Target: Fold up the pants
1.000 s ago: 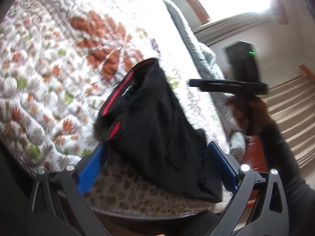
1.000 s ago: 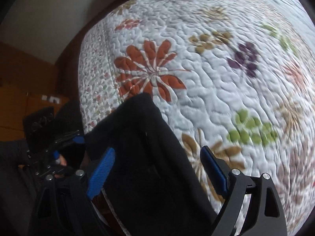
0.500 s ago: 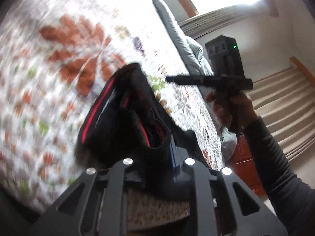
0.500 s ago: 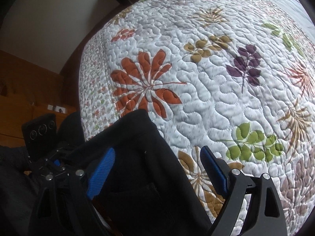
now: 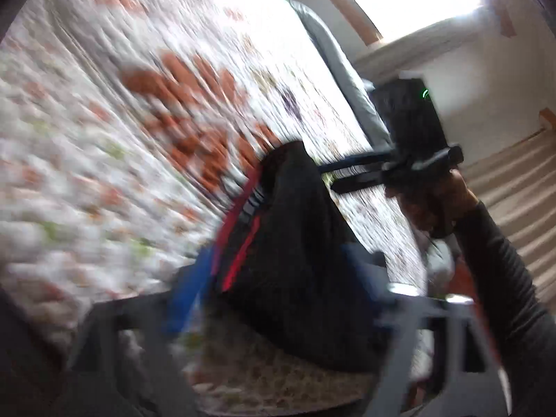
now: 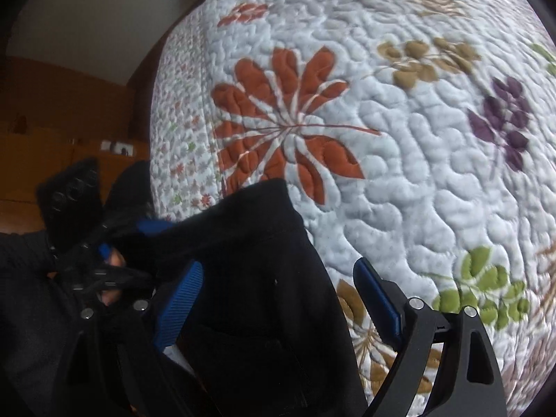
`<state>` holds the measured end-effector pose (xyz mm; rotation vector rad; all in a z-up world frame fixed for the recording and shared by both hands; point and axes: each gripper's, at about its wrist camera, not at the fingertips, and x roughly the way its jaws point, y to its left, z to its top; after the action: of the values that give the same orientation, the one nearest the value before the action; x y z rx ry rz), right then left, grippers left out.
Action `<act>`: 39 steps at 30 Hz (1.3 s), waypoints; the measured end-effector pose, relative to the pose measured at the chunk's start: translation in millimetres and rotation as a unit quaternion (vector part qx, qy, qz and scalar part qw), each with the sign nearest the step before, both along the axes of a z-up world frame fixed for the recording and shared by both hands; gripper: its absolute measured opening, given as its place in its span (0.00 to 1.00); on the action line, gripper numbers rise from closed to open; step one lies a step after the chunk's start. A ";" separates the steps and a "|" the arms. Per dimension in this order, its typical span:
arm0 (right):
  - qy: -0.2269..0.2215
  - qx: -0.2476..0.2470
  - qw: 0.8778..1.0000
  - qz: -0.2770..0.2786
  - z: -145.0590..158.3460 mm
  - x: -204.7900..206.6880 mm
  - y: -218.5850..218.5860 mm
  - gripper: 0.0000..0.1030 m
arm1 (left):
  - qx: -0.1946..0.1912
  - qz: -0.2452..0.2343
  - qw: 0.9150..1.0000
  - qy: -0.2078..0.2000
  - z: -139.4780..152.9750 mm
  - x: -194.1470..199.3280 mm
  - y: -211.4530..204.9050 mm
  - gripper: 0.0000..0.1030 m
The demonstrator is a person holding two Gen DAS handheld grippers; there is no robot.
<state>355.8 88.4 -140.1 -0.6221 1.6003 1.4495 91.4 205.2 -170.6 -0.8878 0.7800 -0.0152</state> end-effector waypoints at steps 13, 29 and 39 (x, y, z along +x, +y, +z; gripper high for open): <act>0.063 -0.036 0.996 0.045 -37.6 4.6 23.0 0.62 | -0.089 -0.027 0.995 0.025 -34.1 14.1 -15.6 0.87; 0.076 -0.025 0.996 0.032 -37.1 14.2 16.2 0.42 | -0.084 0.005 0.996 0.028 -30.8 10.4 -8.4 0.53; -0.003 -0.023 0.999 0.042 3.7 -9.5 15.6 0.35 | -0.071 -0.002 0.997 0.004 -10.8 -2.5 -6.2 0.24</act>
<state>346.3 104.1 -136.3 -0.7257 1.6240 1.4740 88.9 199.0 -181.4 -1.0220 0.7952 -0.0729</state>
